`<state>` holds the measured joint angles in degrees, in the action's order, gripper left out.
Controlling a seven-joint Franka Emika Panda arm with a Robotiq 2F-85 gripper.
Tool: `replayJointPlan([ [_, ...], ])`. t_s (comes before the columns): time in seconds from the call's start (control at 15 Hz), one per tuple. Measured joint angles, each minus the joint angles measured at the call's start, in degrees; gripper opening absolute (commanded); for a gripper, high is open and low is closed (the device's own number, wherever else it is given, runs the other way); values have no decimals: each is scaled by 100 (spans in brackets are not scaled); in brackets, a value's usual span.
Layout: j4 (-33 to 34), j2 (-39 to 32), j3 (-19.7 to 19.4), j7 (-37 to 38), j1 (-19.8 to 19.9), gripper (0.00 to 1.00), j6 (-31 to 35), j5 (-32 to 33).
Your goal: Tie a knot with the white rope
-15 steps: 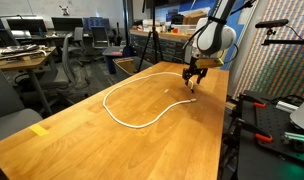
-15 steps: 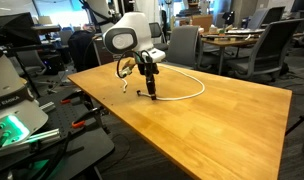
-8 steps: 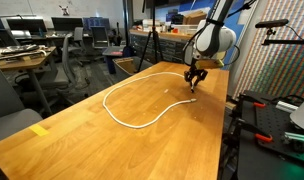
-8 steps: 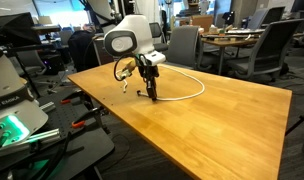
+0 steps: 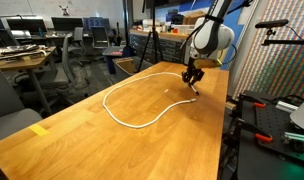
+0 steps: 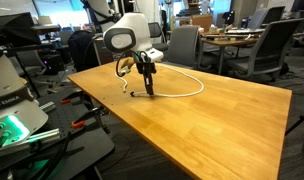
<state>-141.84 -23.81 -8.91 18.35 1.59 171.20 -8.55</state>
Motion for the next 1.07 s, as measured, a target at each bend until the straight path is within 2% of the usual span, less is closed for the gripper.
replayJointPlan([
  [0.27, -23, 696, -91, 107, -1061, 6, -550, 726],
  [0.4, -2, 1025, 111, 126, -1417, 6, -845, 986],
  [0.6, 149, 1367, 910, 80, -1631, 6, -1384, 951],
  [0.8, 535, 1411, 1882, -157, -1801, 6, -1892, 431],
  [0.87, 718, 1387, 2160, -237, -1880, 19, -2049, 272],
  [0.93, 926, 1338, 2400, -303, -1973, 38, -2193, 164],
  [1.07, 1397, 1134, 2743, -453, -2160, 52, -2393, 129],
])
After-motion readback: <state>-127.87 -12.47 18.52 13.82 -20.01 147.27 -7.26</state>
